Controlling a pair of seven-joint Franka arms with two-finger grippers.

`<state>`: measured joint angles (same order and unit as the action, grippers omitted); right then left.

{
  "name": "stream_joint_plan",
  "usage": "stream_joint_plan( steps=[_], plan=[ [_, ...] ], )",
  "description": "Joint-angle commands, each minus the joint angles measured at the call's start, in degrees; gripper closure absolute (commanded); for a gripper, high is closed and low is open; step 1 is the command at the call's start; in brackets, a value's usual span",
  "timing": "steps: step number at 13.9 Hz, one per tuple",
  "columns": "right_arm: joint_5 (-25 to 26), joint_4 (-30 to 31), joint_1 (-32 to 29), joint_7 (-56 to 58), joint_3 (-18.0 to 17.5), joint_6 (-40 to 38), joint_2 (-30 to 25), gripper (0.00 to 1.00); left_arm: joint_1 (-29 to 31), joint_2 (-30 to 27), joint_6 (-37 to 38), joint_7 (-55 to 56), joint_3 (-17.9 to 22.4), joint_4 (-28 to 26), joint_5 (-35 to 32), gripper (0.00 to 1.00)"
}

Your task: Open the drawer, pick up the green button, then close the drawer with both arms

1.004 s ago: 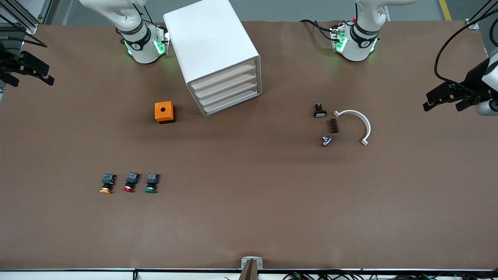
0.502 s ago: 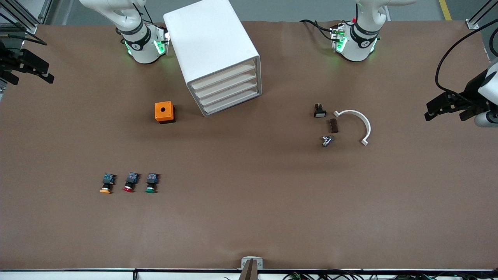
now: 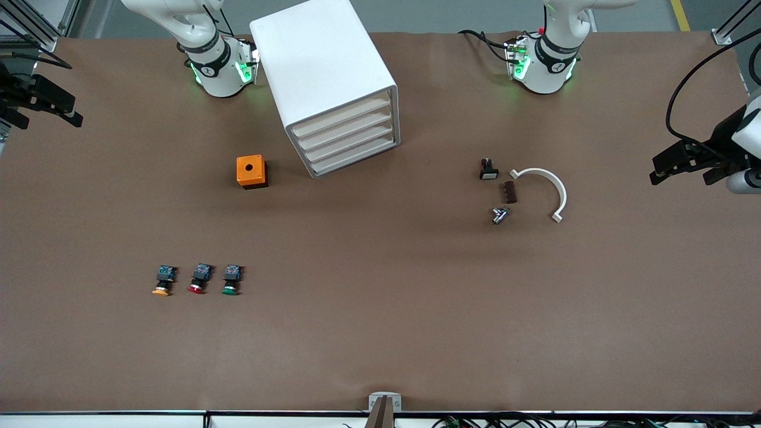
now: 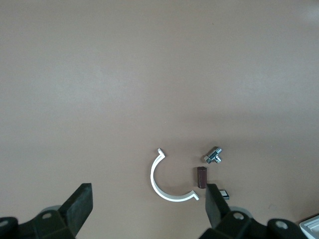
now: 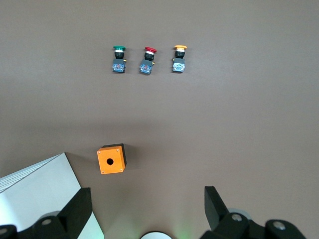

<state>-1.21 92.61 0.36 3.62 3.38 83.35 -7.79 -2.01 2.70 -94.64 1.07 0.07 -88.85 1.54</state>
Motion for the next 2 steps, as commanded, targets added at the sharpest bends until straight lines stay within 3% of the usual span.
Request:
stream_joint_plan(
  steps=[1,2],
  plan=[
    [0.33,0.73,0.26,-0.19,0.05,-0.55,-0.91,0.0,-0.1,0.2,0.42,-0.28,-0.24,0.96,-1.01,0.0],
    [0.33,0.73,0.26,-0.19,0.05,-0.47,-0.91,0.0,-0.02,0.2,0.42,-0.19,-0.16,0.96,-0.66,0.0]
  ],
)
